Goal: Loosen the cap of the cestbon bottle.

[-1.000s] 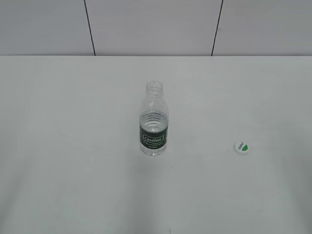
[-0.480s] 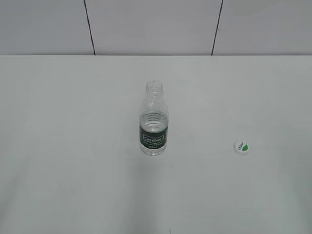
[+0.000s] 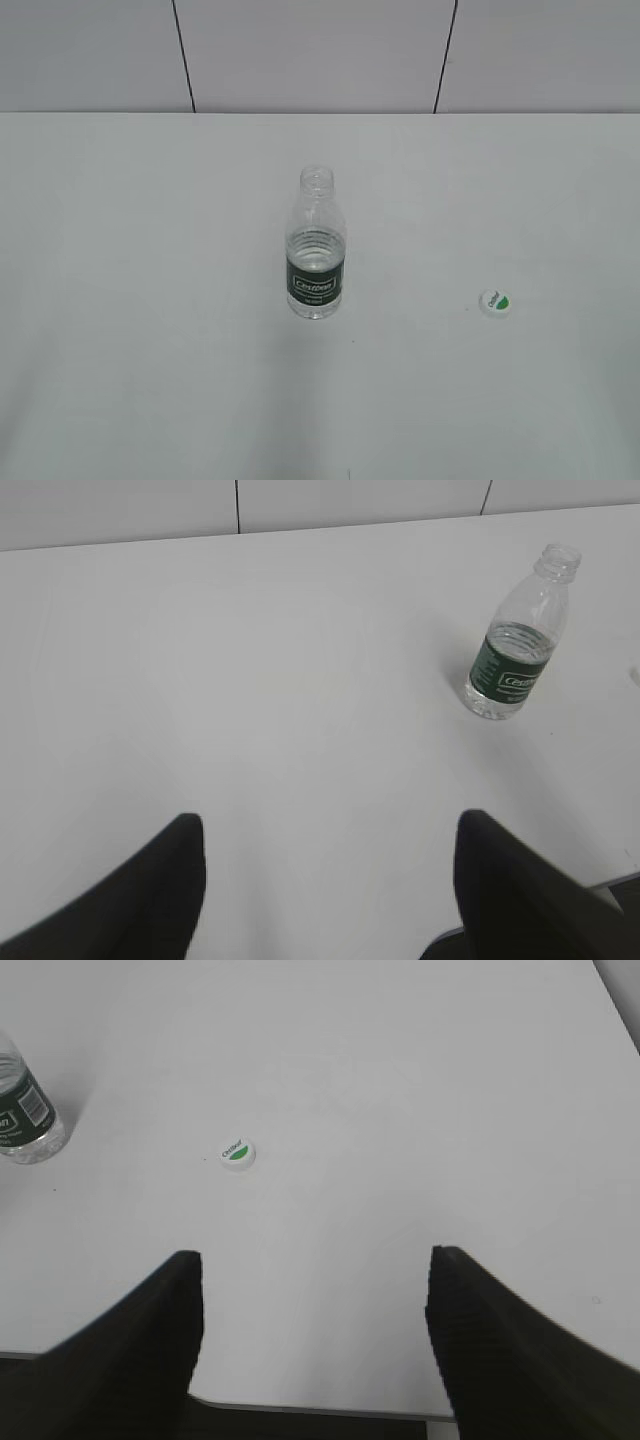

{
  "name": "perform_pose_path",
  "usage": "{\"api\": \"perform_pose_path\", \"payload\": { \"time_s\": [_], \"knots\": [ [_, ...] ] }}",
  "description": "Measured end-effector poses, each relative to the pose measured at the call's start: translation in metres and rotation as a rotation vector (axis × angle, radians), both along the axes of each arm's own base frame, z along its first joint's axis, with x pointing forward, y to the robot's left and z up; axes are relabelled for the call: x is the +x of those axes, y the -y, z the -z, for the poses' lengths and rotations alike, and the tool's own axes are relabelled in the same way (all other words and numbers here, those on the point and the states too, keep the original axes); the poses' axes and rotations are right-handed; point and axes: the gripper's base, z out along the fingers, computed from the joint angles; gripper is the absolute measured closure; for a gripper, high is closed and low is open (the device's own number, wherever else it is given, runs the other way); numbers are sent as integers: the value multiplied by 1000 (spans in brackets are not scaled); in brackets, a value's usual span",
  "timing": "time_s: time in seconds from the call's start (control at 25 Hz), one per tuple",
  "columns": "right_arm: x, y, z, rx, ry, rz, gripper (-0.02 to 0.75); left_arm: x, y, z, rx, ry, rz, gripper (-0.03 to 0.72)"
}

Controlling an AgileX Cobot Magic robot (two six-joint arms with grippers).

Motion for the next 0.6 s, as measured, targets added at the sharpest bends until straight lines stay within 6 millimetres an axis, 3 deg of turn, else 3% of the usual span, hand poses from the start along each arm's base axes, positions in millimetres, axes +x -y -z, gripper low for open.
{"api": "perform_pose_path", "payload": {
  "time_s": [0.6],
  "knots": [
    [0, 0, 0, 8, -3, 4, 202, 0, 0, 0, 1, 0, -1, 319]
  ]
}}
